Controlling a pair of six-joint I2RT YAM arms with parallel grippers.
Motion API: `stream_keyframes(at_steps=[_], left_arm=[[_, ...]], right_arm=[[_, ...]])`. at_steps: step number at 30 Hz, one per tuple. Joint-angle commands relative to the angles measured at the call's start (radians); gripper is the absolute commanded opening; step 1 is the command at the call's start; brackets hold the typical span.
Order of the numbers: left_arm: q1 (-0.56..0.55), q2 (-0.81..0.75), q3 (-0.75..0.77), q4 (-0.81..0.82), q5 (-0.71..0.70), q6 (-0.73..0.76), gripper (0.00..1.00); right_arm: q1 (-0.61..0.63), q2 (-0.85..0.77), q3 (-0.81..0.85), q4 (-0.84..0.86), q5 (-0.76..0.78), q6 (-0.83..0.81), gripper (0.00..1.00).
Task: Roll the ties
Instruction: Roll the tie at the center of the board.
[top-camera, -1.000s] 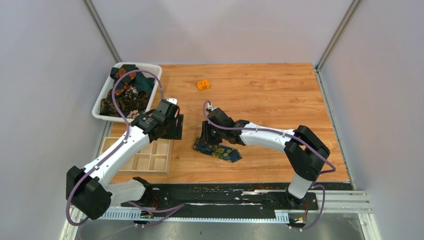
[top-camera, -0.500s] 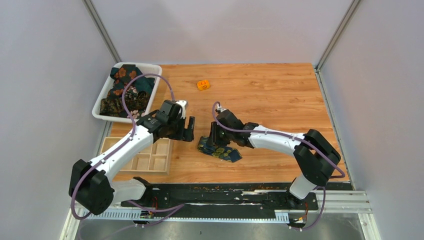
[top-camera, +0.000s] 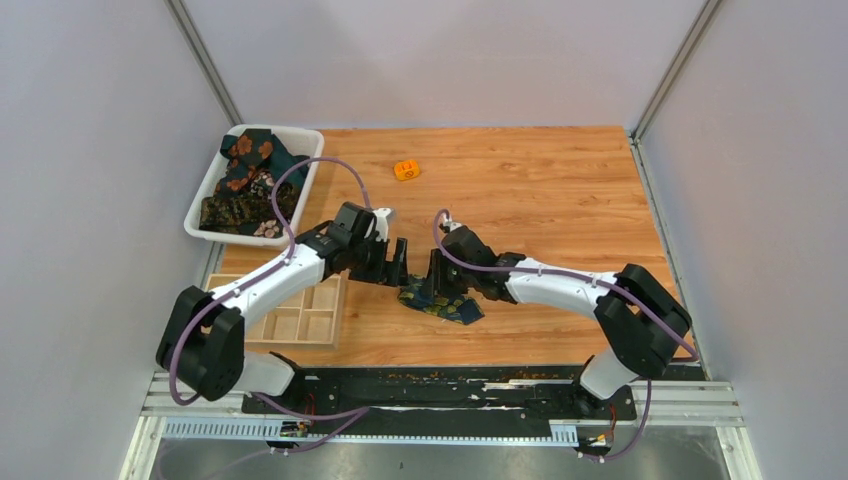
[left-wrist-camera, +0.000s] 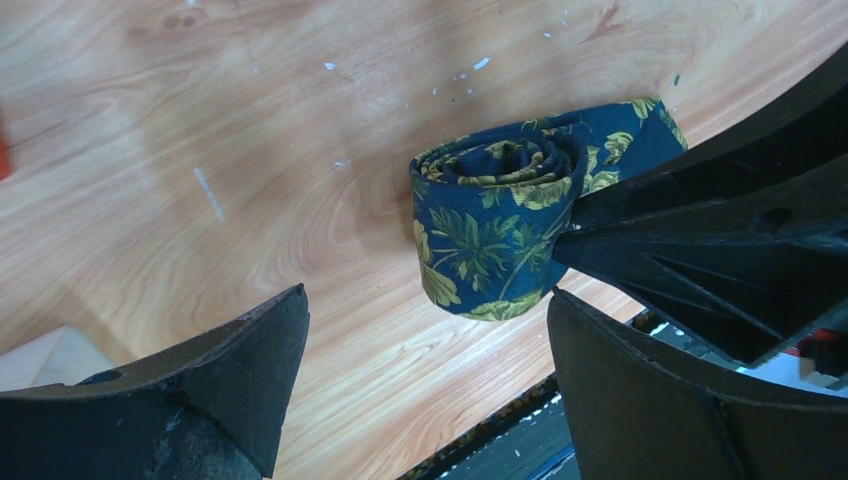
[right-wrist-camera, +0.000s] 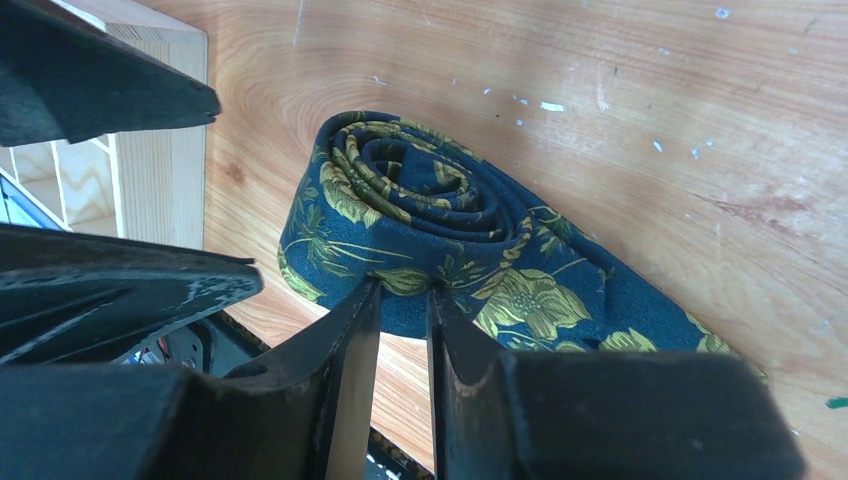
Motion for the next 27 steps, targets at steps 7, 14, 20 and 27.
stream_keyframes(at_steps=[7, 14, 20, 27], left_arm=[[-0.035, 0.123, -0.026, 0.170, 0.123, -0.048, 0.95], [-0.060, 0.189, -0.031, 0.224, 0.136, -0.070, 0.86], [-0.080, 0.195, -0.024, 0.219, 0.101, -0.087, 0.67], [-0.117, 0.176, 0.070, 0.013, -0.130, -0.055, 0.62]], right_arm=[[-0.016, -0.049, -0.060, 0.016, 0.038, 0.005, 0.24], [-0.016, -0.044, -0.074, 0.027, 0.032, 0.010, 0.24], [-0.022, -0.061, -0.069, 0.010, 0.038, 0.006, 0.24], [-0.043, -0.131, -0.050, -0.058, 0.082, -0.020, 0.30]])
